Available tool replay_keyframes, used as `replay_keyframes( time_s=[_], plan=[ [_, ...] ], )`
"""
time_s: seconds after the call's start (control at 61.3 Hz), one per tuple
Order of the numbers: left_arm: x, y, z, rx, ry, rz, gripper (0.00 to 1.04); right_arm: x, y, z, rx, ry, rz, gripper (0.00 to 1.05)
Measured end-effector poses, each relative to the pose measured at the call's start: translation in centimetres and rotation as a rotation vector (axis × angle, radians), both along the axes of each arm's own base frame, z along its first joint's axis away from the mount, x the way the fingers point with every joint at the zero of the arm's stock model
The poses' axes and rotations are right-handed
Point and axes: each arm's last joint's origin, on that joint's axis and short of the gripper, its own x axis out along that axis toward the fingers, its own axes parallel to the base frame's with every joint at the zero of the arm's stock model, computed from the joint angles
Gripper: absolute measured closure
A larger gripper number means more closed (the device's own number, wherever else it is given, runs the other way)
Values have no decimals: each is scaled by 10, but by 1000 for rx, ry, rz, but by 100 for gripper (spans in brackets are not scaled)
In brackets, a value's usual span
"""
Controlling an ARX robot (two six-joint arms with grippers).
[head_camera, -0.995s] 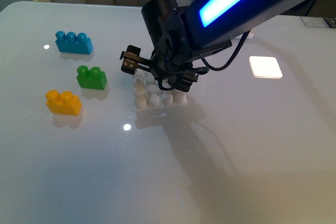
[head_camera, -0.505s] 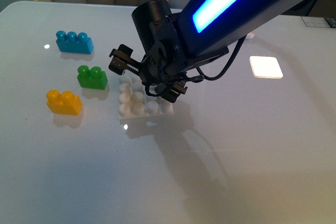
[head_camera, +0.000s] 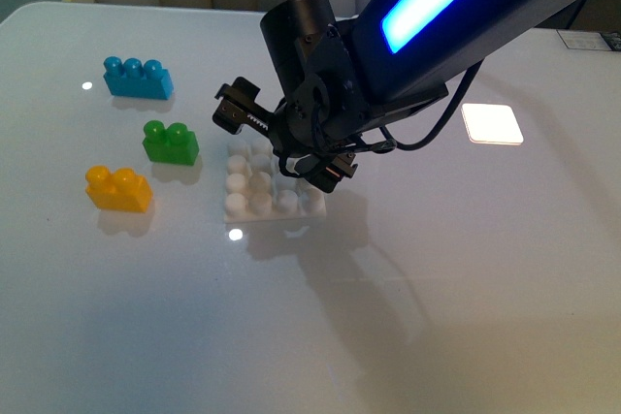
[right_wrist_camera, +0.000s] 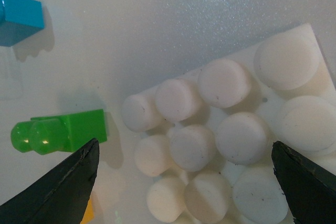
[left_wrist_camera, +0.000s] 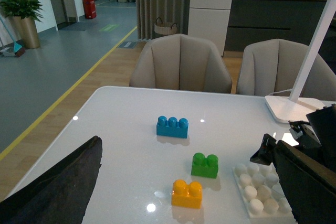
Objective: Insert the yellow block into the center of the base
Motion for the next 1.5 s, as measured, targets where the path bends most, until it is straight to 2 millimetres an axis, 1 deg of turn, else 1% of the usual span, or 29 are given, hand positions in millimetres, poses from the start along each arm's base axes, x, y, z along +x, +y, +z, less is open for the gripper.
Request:
replay_keyframes(
  time_s=[0.277, 0.359, 0.457, 0.538, 0.587, 0.636, 0.652, 0.717, 0.766, 0.88, 0.929, 0.978, 1.043, 1.092, 1.125, 1.141, 1.174, 1.19, 1.223, 1.255, 1.304, 1.337, 1.37, 1.386, 1.418, 1.435, 1.467, 1.484, 1.5],
  plan=[
    [0, 0, 0, 0, 0, 0, 7, 8, -4, 25, 44, -59, -7, 9],
    [0, 0, 0, 0, 0, 0, 7, 7, -6, 33, 57, -80, -9, 9],
    [0, 0, 0, 0, 0, 0, 7, 3, -15, 43, 62, -118, -19, 9],
    [0, 0, 0, 0, 0, 0, 7, -4, -29, 55, 46, -173, -40, 9],
    [0, 0, 0, 0, 0, 0, 7, -8, -42, 64, 28, -215, -67, 9],
    [0, 0, 0, 0, 0, 0, 7, -14, -59, 75, 20, -260, -98, 9],
    [0, 0, 0, 0, 0, 0, 7, -15, -61, 76, 17, -265, -102, 9],
    [0, 0, 0, 0, 0, 0, 7, -32, -97, 96, 10, -339, -161, 9],
    [0, 0, 0, 0, 0, 0, 7, -47, -117, 106, -10, -374, -192, 9],
    [0, 0, 0, 0, 0, 0, 7, -76, -150, 120, -46, -405, -224, 9],
    [0, 0, 0, 0, 0, 0, 7, -88, -162, 123, -61, -409, -240, 9],
    [0, 0, 0, 0, 0, 0, 7, -91, -166, 126, -66, -417, -249, 9],
    [0, 0, 0, 0, 0, 0, 7, -92, -167, 128, -67, -424, -247, 9],
    [0, 0, 0, 0, 0, 0, 7, -94, -169, 124, -134, -525, -269, 14],
    [0, 0, 0, 0, 0, -1, 7, -99, -173, 123, -223, -654, -276, 21],
    [0, 0, 0, 0, 0, 0, 7, -102, -175, 122, -242, -679, -273, 23],
    [0, 0, 0, 0, 0, 0, 7, -113, -183, 119, -316, -762, -247, 30],
    [0, 0, 0, 0, 0, 1, 7, -116, -185, 119, -324, -779, -248, 32],
    [0, 0, 0, 0, 0, 0, 7, -127, -194, 122, -402, -847, -227, 39],
    [0, 0, 0, 0, 0, 1, 7, -135, -200, 127, -437, -884, -218, 44],
    [0, 0, 0, 0, 0, 0, 7, -148, -210, 135, -483, -926, -204, 54],
    [0, 0, 0, 0, 0, 0, 7, -153, -214, 138, -499, -937, -201, 58],
    [0, 0, 0, 0, 0, 0, 7, -162, -220, 141, -520, -944, -196, 65],
    [0, 0, 0, 0, 0, 0, 7, -164, -222, 141, -523, -944, -197, 67],
    [0, 0, 0, 0, 0, 0, 7, -174, -228, 140, -540, -939, -191, 75],
    [0, 0, 0, 0, 0, 0, 7, -175, -228, 140, -541, -937, -190, 76],
    [0, 0, 0, 0, 0, 0, 7, -184, -233, 139, -552, -929, -179, 84],
    [0, 0, 0, 0, 0, 0, 7, -185, -234, 139, -554, -928, -179, 85],
    [0, 0, 0, 0, 0, 0, 7, -189, -236, 139, -556, -926, -175, 88]
  ],
)
